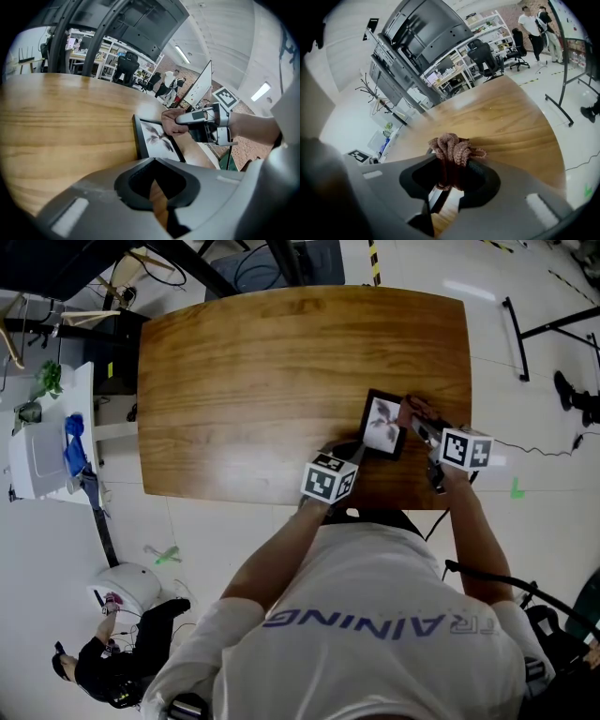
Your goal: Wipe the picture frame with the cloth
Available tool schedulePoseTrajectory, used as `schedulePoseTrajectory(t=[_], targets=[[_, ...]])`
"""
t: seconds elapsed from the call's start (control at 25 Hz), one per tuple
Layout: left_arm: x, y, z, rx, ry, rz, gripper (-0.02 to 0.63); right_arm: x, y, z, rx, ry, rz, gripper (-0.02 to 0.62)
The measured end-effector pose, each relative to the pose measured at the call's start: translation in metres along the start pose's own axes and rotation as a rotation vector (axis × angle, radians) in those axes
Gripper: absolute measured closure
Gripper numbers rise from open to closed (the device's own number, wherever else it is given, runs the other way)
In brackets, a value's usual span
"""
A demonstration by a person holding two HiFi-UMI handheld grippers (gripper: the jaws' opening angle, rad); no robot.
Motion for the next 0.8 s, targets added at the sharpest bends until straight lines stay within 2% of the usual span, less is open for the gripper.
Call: schedulePoseTrajectory(t=[0.2, 0.36, 0.48, 0.64, 0.8], targets=[[-0.002, -0.001, 0.001, 0.006, -0.006, -0.005, 0.601, 0.006, 0.000, 0.009, 0.013, 0.018, 0.005, 0.480], [0.000, 0.000, 0.005, 0.007, 0.046, -0.034, 0.601, -0.004, 0.012, 0.009, 0.020, -0.048, -0.003, 0.481], [0.002, 0.001, 0.005, 0.010, 0.043, -0.038, 0.601, -0.014, 0.017, 0.001, 0.009, -0.073, 0.008, 0.481], [0.003, 0.002, 0.005, 0.017, 0.038, -0.032, 0.601, -0.016, 0.021, -0.039, -0.077, -0.081, 0.027, 0.480], [0.003, 0.000, 0.005, 0.021, 0.028, -0.026, 0.601, -0.004, 0.038, -0.089, -0.166, -0.126, -0.010, 0.480]])
Point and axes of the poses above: the fingertips, and each gripper's own axes: y forward along the fingers, z to its right, x out of its underside, the point moved 1 cm from there along -y, backward along the fingers, and after that the axes turned 9 degrees about -y, right-handed, at the moved point
